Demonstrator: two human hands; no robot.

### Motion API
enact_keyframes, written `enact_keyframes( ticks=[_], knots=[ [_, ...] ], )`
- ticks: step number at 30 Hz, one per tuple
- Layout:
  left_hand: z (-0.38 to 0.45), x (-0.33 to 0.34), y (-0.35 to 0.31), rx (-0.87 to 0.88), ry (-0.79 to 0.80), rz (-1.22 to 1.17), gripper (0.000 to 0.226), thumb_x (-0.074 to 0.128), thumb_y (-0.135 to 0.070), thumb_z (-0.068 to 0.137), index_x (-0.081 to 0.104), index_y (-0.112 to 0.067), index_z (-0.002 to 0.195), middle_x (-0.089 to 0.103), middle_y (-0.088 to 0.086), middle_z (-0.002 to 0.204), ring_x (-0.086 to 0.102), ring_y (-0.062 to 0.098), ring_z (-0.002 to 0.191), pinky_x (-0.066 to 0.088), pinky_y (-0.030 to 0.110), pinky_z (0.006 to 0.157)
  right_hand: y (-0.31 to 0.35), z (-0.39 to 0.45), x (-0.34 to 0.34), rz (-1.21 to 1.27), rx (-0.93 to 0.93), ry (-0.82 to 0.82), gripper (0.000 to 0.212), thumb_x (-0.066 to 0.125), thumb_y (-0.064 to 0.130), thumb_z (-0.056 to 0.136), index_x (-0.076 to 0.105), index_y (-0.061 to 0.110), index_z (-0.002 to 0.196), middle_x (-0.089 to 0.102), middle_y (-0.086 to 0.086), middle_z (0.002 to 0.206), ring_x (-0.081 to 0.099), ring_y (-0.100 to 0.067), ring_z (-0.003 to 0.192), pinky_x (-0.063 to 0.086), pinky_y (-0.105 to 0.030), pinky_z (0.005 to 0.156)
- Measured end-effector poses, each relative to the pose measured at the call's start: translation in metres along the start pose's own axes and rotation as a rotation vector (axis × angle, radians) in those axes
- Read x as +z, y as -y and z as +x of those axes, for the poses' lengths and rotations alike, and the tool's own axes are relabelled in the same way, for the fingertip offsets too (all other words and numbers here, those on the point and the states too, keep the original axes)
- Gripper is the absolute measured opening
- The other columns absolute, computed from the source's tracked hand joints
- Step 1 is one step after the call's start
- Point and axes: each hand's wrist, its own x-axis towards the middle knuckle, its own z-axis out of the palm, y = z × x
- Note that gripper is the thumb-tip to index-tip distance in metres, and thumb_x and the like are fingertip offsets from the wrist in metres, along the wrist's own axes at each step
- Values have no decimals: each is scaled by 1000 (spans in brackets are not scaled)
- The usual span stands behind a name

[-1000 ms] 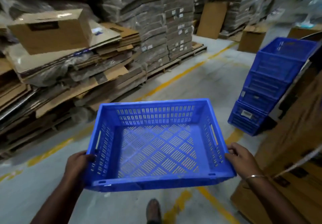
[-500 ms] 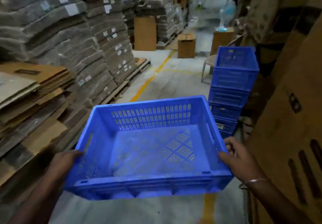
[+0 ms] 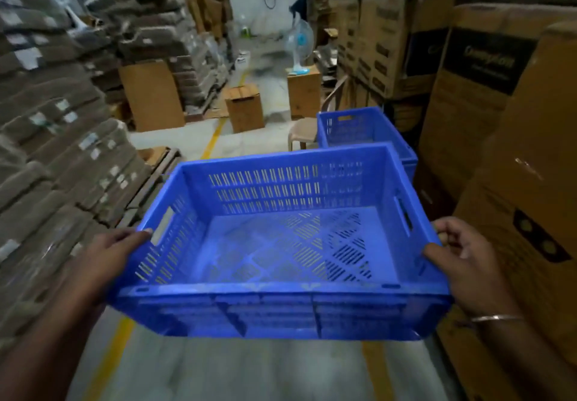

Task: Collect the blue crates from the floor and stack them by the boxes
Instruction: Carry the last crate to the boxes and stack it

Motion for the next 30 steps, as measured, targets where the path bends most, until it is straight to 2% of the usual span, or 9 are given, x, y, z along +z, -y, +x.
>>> enact_keyframes(
  ticks=[4, 7, 9, 11, 16, 21, 24, 26, 30],
  knots=[
    [109, 39, -38, 82, 101, 25, 15, 64, -13, 96, 72, -1, 93, 62, 17, 85, 50, 11, 59, 37, 11, 47, 3, 64, 30, -32, -22, -104, 34, 53, -22, 79, 55, 11, 76, 52, 8, 58, 47, -12, 58, 38, -19, 52],
    [199, 73, -71, 141, 167, 44, 18, 68, -23, 94, 74, -6, 95, 66, 16, 88, 58, 26, 79, 44, 31, 72, 1, 113, 55, -53, -17, -188, 20, 53, -19, 81, 54, 0, 81, 50, -3, 64, 45, -19, 61, 36, -20, 50],
    [264, 98, -90, 169, 209, 55, 33, 73, -43, 83, 78, -12, 94, 73, 17, 91, 68, 32, 89, 51, 42, 87, -3, 145, 73, -44, 1, -244, 12, 52, -16, 83, 52, -4, 85, 49, -12, 70, 45, -22, 63, 37, -19, 49],
    [327, 123, -102, 196, 247, 72, 43, 69, -54, 72, 79, -16, 91, 76, 16, 92, 71, 34, 91, 53, 50, 92, -6, 176, 93, -36, 16, -295, 10, 51, -12, 85, 51, -2, 87, 47, -17, 73, 45, -22, 64, 37, -20, 49],
    [458, 186, -160, 248, 394, 8, 12, 74, -28, 86, 74, -17, 80, 74, 24, 93, 68, 33, 84, 54, 50, 89, -13, 254, 145, -73, 44, -437, 10, 54, -7, 87, 50, 2, 87, 50, -36, 86, 50, -28, 69, 40, -26, 53],
    [576, 269, -225, 330, 534, 42, 19, 76, -42, 73, 78, -24, 79, 76, 12, 84, 73, 39, 89, 56, 50, 89, -23, 314, 182, -102, 85, -596, 13, 56, -6, 87, 52, 6, 86, 51, -34, 87, 51, -31, 73, 42, -28, 58],
    [623, 331, -273, 407, 596, 57, 20, 75, -51, 67, 80, -35, 77, 77, 11, 85, 74, 36, 85, 58, 55, 91, -39, 346, 193, -150, 93, -696, 14, 56, -7, 87, 52, 7, 88, 51, -34, 87, 52, -46, 78, 42, -33, 61],
    [645, 376, -299, 488, 653, 60, 14, 76, -42, 77, 79, -30, 72, 76, 14, 86, 72, 36, 85, 57, 51, 89, -49, 369, 194, -162, 106, -763, 15, 57, -7, 87, 52, 7, 87, 52, -34, 89, 51, -50, 83, 41, -34, 62],
    [677, 463, -348, 541, 736, 45, 27, 72, -24, 89, 76, -28, 62, 72, 20, 83, 66, 31, 80, 51, 43, 81, -68, 422, 182, -231, 96, -897, 19, 58, -10, 85, 52, 8, 86, 52, -33, 85, 53, -38, 75, 40, -24, 59]
  ],
)
